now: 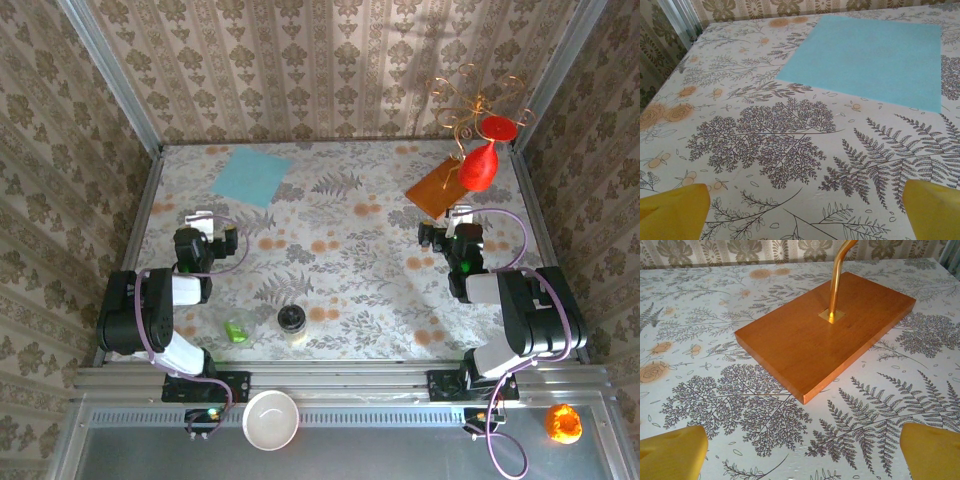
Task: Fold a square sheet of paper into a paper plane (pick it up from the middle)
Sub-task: Move the square sheet of paper to the center of the table.
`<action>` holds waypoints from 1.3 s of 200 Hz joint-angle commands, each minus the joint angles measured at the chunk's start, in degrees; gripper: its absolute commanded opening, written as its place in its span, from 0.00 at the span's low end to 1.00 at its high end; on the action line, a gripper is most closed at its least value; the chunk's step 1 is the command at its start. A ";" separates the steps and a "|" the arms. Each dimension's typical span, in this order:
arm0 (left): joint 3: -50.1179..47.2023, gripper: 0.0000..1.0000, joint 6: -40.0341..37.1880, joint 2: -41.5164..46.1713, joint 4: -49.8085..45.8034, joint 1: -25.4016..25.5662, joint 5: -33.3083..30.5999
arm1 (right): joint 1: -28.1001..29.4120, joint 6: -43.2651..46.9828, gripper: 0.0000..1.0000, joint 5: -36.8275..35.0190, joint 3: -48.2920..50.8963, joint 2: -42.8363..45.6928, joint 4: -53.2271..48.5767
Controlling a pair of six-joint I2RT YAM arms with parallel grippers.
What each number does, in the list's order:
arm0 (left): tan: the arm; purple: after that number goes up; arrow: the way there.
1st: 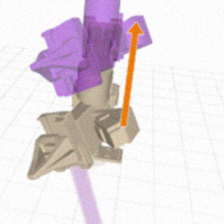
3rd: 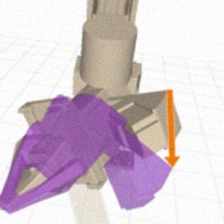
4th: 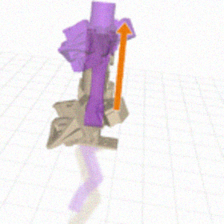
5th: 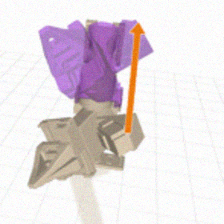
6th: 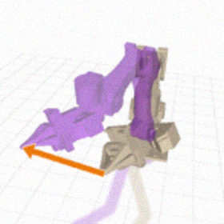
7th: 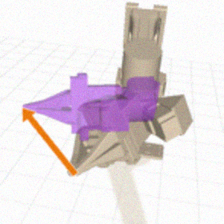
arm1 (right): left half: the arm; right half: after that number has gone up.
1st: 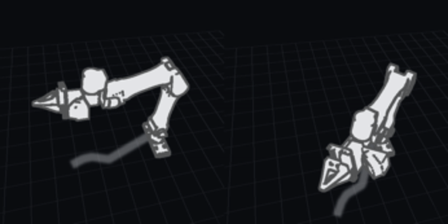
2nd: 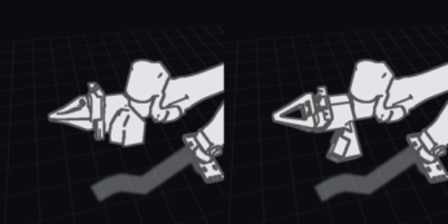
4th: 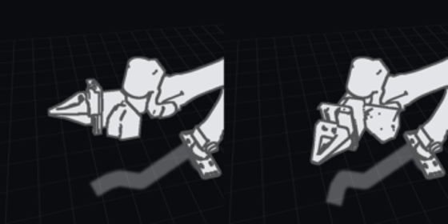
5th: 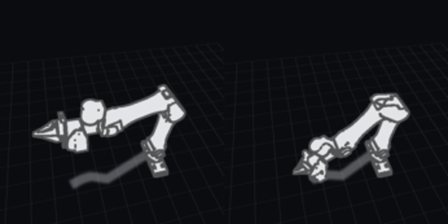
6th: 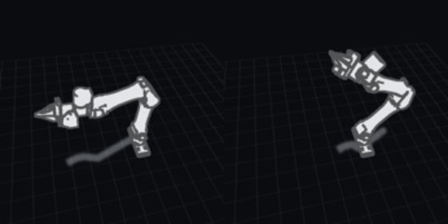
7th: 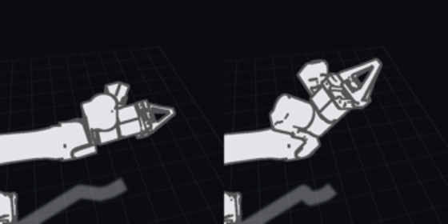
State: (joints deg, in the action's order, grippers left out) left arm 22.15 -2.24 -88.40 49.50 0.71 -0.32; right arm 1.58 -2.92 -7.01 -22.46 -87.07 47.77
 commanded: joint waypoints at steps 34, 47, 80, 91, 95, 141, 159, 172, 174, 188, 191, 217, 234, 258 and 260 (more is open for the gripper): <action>2.91 1.00 0.32 10.75 -12.92 1.03 -3.52 | 1.38 0.80 1.00 -2.40 1.10 14.45 -7.76; 4.21 1.00 2.05 13.83 -18.34 1.58 -4.86 | 1.62 -1.10 1.00 -3.32 0.77 17.74 -11.84; 6.89 1.00 9.19 22.32 -29.94 2.13 -4.06 | 1.93 -6.91 1.00 -4.97 -1.27 26.08 -25.27; 9.04 1.00 11.83 24.67 -35.61 2.35 -2.81 | 2.02 -9.97 1.00 -5.71 -2.15 28.73 -30.42; 9.89 1.00 13.19 25.26 -37.85 2.45 -2.48 | 2.02 -11.21 1.00 -5.74 -2.57 29.65 -32.40; 21.66 1.00 23.61 23.21 -57.06 2.62 5.28 | 3.10 -23.86 1.00 -4.77 -7.60 33.07 -48.34; 25.56 1.00 25.08 18.48 -59.39 2.81 11.06 | 3.60 -29.46 1.00 -4.69 -9.80 31.23 -52.24; 28.95 1.00 26.08 14.21 -61.43 3.38 12.84 | 3.90 -32.36 1.00 -3.10 -12.47 28.46 -55.16; 29.45 1.00 26.22 13.56 -61.66 3.52 13.05 | 3.98 -32.73 1.00 -2.73 -12.86 27.92 -55.53; 33.02 1.00 26.72 8.80 -63.09 4.63 13.52 | 5.46 -33.99 1.00 -0.37 -15.35 23.98 -56.56; 33.90 1.00 26.71 7.73 -63.50 4.99 13.50 | 5.98 -34.00 1.00 0.07 -15.80 23.17 -56.57; 43.49 0.94 26.80 -3.11 -68.28 7.22 12.45 | 11.04 -33.98 1.00 3.93 -20.40 14.60 -55.47; 49.32 0.87 28.77 -10.12 -69.32 7.43 13.29 | 13.72 -34.77 1.00 7.18 -24.86 7.92 -55.50; 57.05 0.72 31.21 -19.00 -70.12 7.41 14.55 | 17.16 -35.52 0.92 10.00 -31.89 -2.16 -56.52; 57.79 0.71 31.34 -19.66 -70.32 7.41 14.55 | 17.41 -35.61 0.91 10.06 -32.50 -2.85 -56.66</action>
State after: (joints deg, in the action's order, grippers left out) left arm 73.60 25.63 -102.02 -16.86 8.27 12.49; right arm 16.34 -36.56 -1.61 -49.43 -83.46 -6.63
